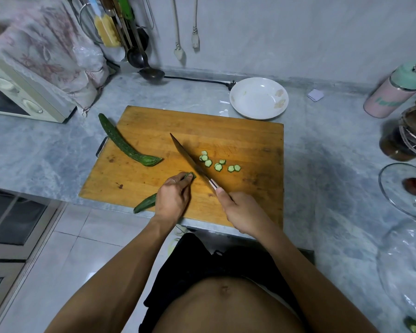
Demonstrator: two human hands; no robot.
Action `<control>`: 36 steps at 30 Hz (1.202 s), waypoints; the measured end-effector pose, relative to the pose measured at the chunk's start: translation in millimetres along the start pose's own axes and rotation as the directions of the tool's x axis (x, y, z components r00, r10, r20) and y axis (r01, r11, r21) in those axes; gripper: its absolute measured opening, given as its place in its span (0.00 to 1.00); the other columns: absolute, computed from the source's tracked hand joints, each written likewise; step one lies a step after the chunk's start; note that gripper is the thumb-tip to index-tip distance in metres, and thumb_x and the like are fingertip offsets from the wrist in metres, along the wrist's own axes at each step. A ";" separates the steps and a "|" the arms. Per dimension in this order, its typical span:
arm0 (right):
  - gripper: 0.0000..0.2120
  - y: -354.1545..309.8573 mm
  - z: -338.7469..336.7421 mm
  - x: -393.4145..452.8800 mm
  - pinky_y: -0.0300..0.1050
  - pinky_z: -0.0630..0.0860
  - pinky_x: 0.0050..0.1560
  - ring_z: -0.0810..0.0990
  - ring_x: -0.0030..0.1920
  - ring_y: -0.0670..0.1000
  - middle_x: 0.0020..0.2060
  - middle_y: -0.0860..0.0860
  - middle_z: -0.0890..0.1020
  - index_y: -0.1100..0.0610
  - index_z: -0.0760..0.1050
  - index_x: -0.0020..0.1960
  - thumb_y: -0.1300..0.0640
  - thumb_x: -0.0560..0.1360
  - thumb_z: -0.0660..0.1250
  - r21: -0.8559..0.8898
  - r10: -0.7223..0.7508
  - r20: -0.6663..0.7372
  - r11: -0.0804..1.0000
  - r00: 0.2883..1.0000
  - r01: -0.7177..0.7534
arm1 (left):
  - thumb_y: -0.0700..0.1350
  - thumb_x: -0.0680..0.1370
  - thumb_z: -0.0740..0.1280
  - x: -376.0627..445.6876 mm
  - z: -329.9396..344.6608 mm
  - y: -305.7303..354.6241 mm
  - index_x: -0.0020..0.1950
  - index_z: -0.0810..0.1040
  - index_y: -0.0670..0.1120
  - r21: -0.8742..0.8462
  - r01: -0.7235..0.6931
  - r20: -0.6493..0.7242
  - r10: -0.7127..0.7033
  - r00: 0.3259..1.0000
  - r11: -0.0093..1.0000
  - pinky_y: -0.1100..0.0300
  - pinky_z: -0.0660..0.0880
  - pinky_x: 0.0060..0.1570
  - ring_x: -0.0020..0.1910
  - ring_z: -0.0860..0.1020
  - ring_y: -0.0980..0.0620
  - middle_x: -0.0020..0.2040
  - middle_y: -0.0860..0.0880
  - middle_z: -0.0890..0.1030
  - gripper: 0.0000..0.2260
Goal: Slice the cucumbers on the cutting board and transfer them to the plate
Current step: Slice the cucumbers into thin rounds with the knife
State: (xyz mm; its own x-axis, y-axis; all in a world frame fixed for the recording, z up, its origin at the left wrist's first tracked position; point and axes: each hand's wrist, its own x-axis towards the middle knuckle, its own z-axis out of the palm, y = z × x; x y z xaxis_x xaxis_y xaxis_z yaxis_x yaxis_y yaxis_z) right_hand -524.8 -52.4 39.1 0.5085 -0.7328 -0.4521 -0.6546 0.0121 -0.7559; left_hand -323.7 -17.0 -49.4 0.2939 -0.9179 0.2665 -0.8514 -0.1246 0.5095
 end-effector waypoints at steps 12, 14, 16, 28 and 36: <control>0.28 -4.8 4.5 -8.4 0.44 0.63 0.33 0.72 0.32 0.48 0.30 0.50 0.73 0.56 0.71 0.35 0.39 0.83 0.49 -0.045 -0.043 0.029 0.998 0.999 0.044 | 0.36 0.76 0.68 -0.2 -0.9 0.4 0.56 0.83 0.41 0.010 0.004 0.012 -0.004 1.000 1.000 0.52 0.80 0.47 0.53 0.81 0.43 0.58 0.44 0.82 0.10; 0.28 -7.3 4.9 -6.8 0.45 0.63 0.32 0.72 0.32 0.48 0.30 0.50 0.72 0.55 0.69 0.34 0.39 0.83 0.48 -0.048 -0.028 0.035 0.998 0.999 0.030 | 0.36 0.76 0.68 -0.5 0.7 -0.7 0.56 0.83 0.41 0.015 0.005 0.012 -0.005 1.000 1.000 0.52 0.80 0.47 0.53 0.81 0.43 0.58 0.44 0.82 0.10; 0.29 -9.0 6.4 -2.6 0.45 0.65 0.34 0.73 0.33 0.49 0.31 0.51 0.74 0.55 0.70 0.33 0.38 0.83 0.47 -0.038 -0.005 0.030 0.999 1.000 0.006 | 0.37 0.76 0.68 -1.0 3.0 -2.8 0.56 0.83 0.42 0.021 0.000 0.016 0.000 1.000 1.000 0.53 0.80 0.46 0.53 0.80 0.43 0.58 0.44 0.82 0.10; 0.32 -5.1 13.1 12.8 0.48 0.72 0.38 0.74 0.31 0.53 0.29 0.52 0.74 0.57 0.74 0.36 0.37 0.82 0.46 -0.028 0.048 -0.018 0.998 0.999 -0.048 | 0.37 0.77 0.66 -1.4 -2.3 0.1 0.59 0.82 0.44 0.038 -0.003 0.060 0.001 0.998 0.999 0.53 0.80 0.47 0.55 0.80 0.43 0.59 0.46 0.81 0.12; 0.31 3.3 -8.4 7.4 0.42 0.66 0.29 0.69 0.27 0.53 0.29 0.55 0.71 0.57 0.70 0.37 0.34 0.81 0.45 0.071 0.121 -0.049 0.991 0.991 -0.117 | 0.40 0.77 0.67 7.5 -16.3 7.6 0.59 0.82 0.48 0.077 0.039 0.122 -0.048 0.991 0.996 0.52 0.79 0.53 0.55 0.81 0.44 0.60 0.48 0.81 0.12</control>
State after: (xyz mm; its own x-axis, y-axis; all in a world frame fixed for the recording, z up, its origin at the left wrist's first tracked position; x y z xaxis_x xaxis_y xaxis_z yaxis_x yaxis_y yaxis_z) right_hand -527.9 -63.6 37.2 0.3975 -0.7586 -0.5163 -0.6680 0.1465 -0.7296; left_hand -320.8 -18.6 -30.2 0.2795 -0.9499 0.1400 -0.8700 -0.1889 0.4554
